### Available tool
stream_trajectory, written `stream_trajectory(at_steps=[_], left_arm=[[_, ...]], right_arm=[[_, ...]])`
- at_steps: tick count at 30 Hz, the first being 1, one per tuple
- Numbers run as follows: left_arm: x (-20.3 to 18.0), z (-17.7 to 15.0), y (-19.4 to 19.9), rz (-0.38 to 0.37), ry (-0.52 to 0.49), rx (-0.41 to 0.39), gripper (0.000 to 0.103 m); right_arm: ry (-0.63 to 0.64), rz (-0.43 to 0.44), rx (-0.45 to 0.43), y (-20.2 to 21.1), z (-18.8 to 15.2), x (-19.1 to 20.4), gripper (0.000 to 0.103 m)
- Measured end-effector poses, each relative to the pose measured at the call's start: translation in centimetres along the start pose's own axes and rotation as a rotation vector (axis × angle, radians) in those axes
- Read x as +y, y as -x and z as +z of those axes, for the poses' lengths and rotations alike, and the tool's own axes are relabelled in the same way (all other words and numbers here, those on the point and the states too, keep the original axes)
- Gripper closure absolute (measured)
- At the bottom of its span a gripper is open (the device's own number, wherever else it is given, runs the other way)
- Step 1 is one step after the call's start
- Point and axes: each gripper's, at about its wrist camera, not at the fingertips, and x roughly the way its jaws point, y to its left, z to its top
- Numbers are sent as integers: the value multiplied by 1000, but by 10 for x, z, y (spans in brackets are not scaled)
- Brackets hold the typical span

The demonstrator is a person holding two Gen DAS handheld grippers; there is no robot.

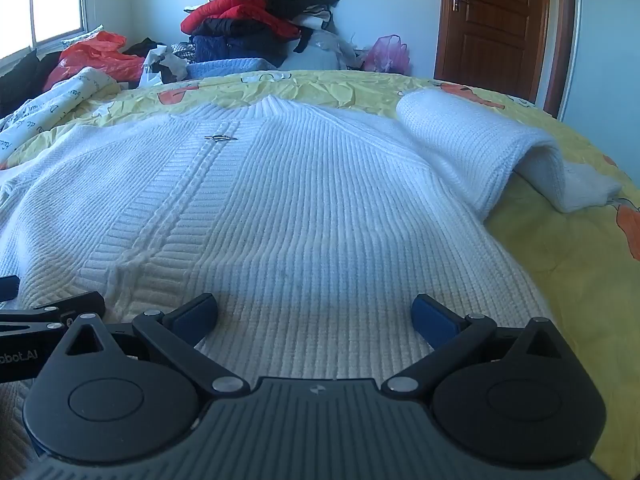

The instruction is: Fold small clothes

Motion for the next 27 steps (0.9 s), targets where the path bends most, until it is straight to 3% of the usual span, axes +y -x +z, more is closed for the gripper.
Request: stream_trajectory(at_steps=[27], left_arm=[[0, 0, 1, 4, 2, -3, 0]], right_arm=[[-2, 2, 0, 1, 0, 0, 1]])
